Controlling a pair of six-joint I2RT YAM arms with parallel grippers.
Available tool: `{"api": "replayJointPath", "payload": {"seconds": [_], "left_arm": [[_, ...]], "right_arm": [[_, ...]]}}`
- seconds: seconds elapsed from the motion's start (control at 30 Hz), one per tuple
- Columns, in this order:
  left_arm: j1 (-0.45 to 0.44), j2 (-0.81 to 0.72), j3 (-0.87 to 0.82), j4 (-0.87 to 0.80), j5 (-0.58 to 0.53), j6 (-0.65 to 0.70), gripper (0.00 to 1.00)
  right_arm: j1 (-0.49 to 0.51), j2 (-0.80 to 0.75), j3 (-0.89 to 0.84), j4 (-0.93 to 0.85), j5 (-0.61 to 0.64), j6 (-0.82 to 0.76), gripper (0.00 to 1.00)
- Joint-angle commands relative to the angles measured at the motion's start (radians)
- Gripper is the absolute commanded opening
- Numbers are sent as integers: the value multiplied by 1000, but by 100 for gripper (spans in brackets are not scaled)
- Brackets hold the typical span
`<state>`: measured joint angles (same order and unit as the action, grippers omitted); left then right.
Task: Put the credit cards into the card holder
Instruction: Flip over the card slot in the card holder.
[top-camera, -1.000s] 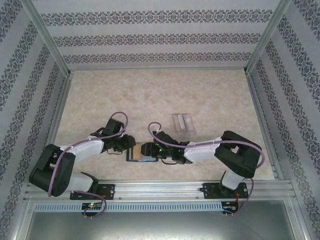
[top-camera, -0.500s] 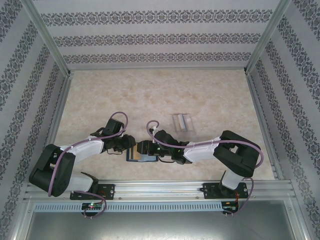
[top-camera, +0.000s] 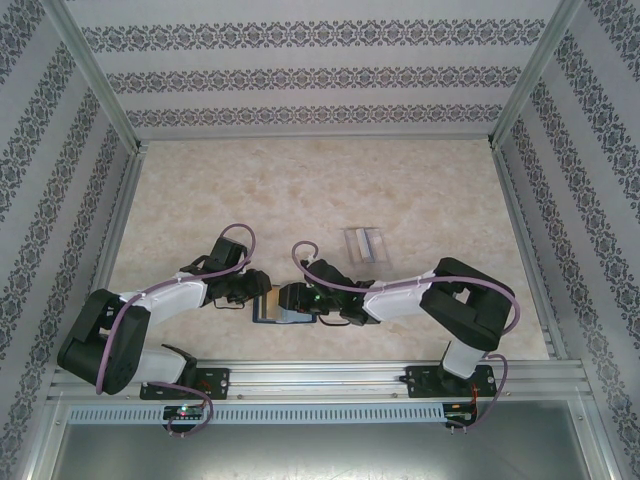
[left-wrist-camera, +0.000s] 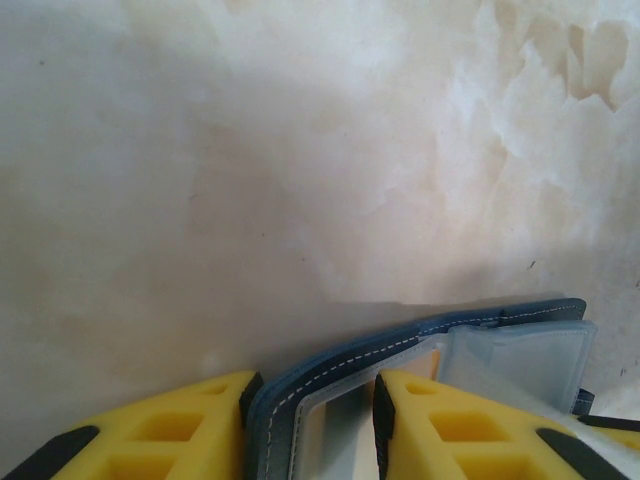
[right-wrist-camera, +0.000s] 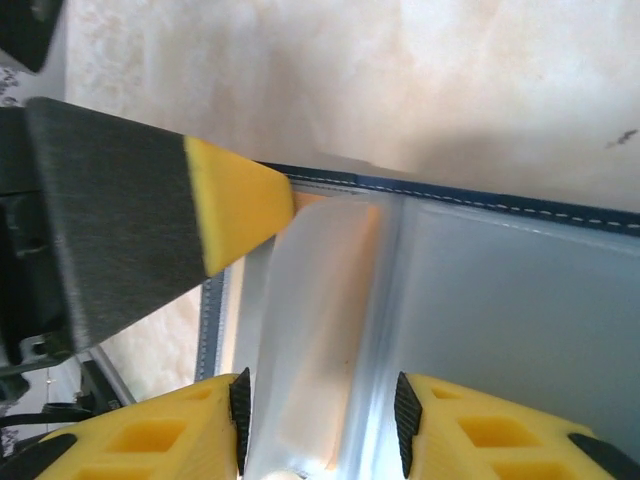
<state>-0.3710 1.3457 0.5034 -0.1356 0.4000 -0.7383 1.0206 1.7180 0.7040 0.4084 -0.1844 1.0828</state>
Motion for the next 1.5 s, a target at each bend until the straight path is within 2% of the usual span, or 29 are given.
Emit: {"api": "replayJointPath", "payload": {"seconds": [0.0,0.2,0.37,0.5,0.63,0.73,0.83,0.97,1.07,1.2,1.37,1.47], "left_arm": [[6,5,-18,44,-11,19,38],[6,3,-17,44,-10,18,38],[10,-22,-12,19,-10,27,39],[15,-105,1,-44,-34,35,46],[15,-187,-2,-93,-30,29,53],[16,-192,14,-176,-40,45,57],[15,-176,38,-234,14,73,55],[14,-246,41,-262,95,73,50],[13,-318,63,-331,90,64,45],[11,-371,45,-347,53,72,40],[10,-293,-37,-187,141,25,34],[7,-272,-55,-148,127,14,34]], "right_arm": [[-2,7,38,-69,-3,-8,46],[3,-12,70,-116,1,-37,46],[2,-14,54,-120,9,-23,27],[-1,-30,48,-131,14,-31,19],[-12,-40,80,-215,-1,-78,17],[-14,-60,115,-316,6,-128,17],[-14,-81,168,-425,36,-182,15],[-16,-94,209,-469,57,-211,13],[-32,-79,212,-470,44,-199,12],[-56,-44,199,-431,-40,-148,15],[-31,-13,215,-411,-91,-125,28],[-13,-3,230,-432,-87,-116,32]]}}
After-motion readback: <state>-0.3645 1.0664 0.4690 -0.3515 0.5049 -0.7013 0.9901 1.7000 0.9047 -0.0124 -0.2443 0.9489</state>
